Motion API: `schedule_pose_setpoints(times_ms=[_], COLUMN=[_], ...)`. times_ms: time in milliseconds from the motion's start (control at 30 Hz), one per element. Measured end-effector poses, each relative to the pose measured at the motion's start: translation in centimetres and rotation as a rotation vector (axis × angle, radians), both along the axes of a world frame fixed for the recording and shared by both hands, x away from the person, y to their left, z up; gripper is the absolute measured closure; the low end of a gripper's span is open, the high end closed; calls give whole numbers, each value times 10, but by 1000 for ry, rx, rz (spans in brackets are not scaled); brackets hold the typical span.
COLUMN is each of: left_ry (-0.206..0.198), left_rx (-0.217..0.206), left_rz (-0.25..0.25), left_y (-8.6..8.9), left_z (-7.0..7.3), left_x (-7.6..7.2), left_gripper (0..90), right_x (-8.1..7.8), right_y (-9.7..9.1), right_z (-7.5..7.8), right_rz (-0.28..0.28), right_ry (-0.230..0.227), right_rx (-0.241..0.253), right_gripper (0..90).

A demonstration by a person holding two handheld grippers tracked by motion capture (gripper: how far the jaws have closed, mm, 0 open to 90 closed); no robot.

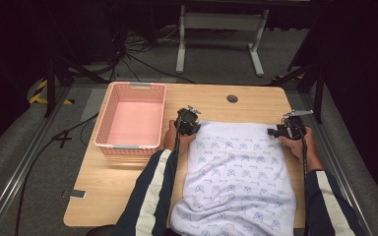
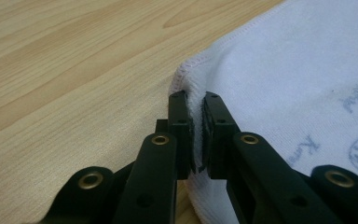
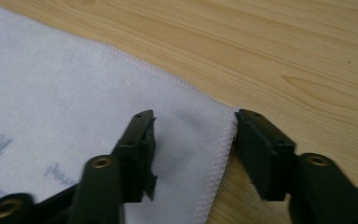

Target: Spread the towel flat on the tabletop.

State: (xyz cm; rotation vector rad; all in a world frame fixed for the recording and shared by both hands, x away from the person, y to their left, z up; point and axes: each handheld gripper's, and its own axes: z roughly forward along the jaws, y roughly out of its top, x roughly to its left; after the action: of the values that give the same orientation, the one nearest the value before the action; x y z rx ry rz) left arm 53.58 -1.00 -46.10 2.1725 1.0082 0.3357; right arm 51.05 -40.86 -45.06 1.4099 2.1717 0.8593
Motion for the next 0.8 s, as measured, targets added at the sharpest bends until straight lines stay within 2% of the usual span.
schedule_pose_setpoints(times_ms=[33, 100, 133, 200, 233, 267, 300, 367, 400, 433, 467, 500, 533, 567, 600, 633, 700, 733, 767, 800], left_ry=[3, -16, -26, -58, -71, -78, -101, -119, -135, -135, -154, -154, -172, -172, -184, -184, -210, -225, -224, -224], left_rx=[7, 23, 18, 37, 43, 41, 38, 29, 24, 24, 14, 14, 10, 10, -14, -14, -11, -30, -41, -41], left_rz=[2, -6, 2, -1, -6, 0, -6, -18, -23, -23, -39, -39, -53, -53, -79, -79, -106, -144, -165, -165], left_y=[-1, -2, -4, -6, -8, -9, -10, -14, -15, -15, -17, -17, -17, -17, -14, -14, -12, -6, -3, -3], left_z=[0, 1, 1, 5, 8, 12, 17, 28, 32, 32, 43, 43, 55, 55, 65, 65, 72, 78, 81, 81], left_x=[-1, -1, -2, -3, -3, -5, -5, -8, -9, -9, -13, -13, -20, -20, -30, -30, -44, -60, -70, -70], left_gripper=[845, 847, 848, 848, 849, 849, 849, 850, 850, 850, 850, 850, 850, 850, 850, 850, 850, 850, 850, 850], right_x=[0, 0, 0, 0, 0, 0, 0, -1, -3, -3, -7, -7, -12, -12, -19, -24, -29, -42, -50, -58], right_y=[1, 3, 4, 6, 8, 10, 11, 13, 12, 12, 11, 11, 10, 10, 8, 8, 8, 8, 8, 9], right_z=[0, 1, 2, 2, 2, 2, 3, 7, 12, 12, 22, 22, 34, 34, 45, 50, 54, 62, 66, 69], right_rz=[7, 17, 27, 37, 37, 32, 32, 32, 34, 34, 40, 40, 57, 57, 87, 104, 119, 161, 191, 219], right_ry=[2, 7, 10, 12, 9, 3, -9, -34, -59, -59, -82, -82, -112, -112, -133, -141, -152, -159, -165, -173], right_rx=[2, 9, 8, 14, 10, -2, 2, 1, -1, -1, 38, 38, 63, 63, 79, 81, 77, 110, 116, 109], right_gripper=[553, 651, 708, 806, 827, 838, 845, 852, 854, 854, 856, 856, 856, 856, 856, 856, 856, 856, 856, 856])
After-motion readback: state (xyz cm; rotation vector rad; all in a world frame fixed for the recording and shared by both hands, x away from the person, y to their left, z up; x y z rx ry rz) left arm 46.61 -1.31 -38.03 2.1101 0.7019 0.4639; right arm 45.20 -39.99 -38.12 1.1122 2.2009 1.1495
